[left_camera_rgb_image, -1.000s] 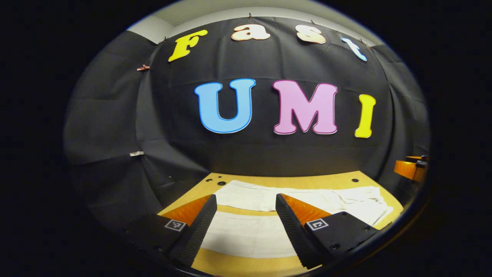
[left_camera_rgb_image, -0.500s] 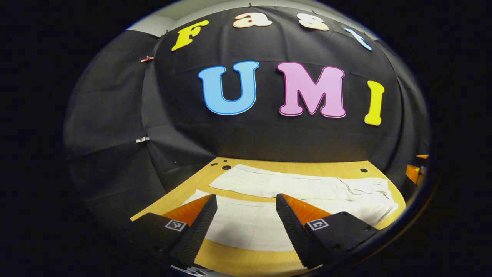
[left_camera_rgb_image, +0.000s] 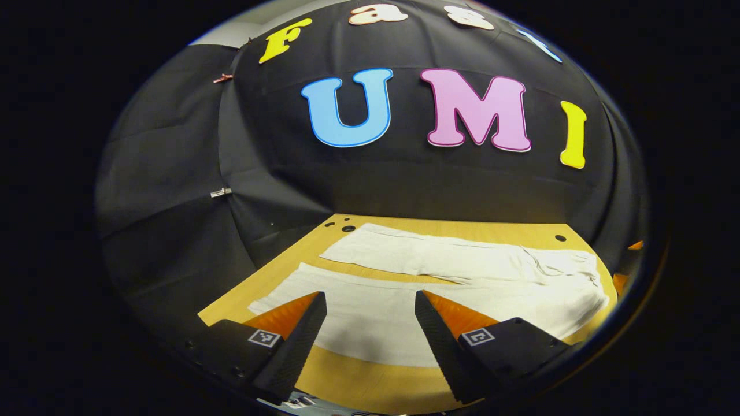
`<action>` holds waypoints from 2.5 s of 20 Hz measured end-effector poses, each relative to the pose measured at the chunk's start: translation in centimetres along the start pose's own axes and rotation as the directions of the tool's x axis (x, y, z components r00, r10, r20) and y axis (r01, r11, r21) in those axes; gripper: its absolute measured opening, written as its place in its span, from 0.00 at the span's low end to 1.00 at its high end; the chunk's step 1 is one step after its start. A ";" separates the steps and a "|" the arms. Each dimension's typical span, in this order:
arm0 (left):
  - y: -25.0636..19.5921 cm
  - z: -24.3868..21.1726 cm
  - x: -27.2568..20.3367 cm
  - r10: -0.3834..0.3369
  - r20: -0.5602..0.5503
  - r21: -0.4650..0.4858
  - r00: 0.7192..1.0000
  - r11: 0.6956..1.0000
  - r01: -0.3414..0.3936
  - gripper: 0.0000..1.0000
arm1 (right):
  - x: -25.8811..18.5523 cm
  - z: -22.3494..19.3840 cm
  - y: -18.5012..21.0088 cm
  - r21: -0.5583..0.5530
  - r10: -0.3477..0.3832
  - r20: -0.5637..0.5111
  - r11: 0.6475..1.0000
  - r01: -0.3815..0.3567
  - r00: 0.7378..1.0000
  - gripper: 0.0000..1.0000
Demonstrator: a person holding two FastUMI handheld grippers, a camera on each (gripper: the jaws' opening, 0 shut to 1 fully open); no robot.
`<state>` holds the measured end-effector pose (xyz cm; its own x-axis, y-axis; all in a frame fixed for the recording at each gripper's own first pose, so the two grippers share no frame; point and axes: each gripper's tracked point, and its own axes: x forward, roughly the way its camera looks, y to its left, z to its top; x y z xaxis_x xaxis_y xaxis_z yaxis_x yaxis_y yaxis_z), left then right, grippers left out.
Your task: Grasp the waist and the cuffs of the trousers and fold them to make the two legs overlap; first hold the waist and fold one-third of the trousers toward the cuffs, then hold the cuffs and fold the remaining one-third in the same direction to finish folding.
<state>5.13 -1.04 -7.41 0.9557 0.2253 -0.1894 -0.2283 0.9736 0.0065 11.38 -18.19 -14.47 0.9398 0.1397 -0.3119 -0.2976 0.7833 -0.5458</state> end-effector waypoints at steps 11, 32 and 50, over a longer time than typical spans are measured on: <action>0.8 -2.2 -0.1 0.069 -0.082 0.035 0.994 0.997 -0.067 0.98 | 0.0 -10.8 -0.3 -0.268 0.114 -0.210 0.948 -0.169 0.971 0.98; 2.6 -3.0 -1.4 0.158 -0.096 0.117 0.983 0.982 -0.146 0.97 | 5.6 -12.6 1.9 -0.595 0.172 -0.292 0.737 -0.320 0.941 0.73; 21.1 -14.3 11.6 0.044 -0.301 0.820 0.953 0.523 0.234 0.95 | 5.5 -13.4 3.0 -0.576 0.308 -0.428 0.632 -0.519 0.850 0.05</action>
<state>8.72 21.59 -23.47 0.8445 0.2469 -0.4752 0.2569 0.5919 0.7640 13.44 -23.16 -28.25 0.6350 0.1010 -0.7659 -0.7725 0.0735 -0.6307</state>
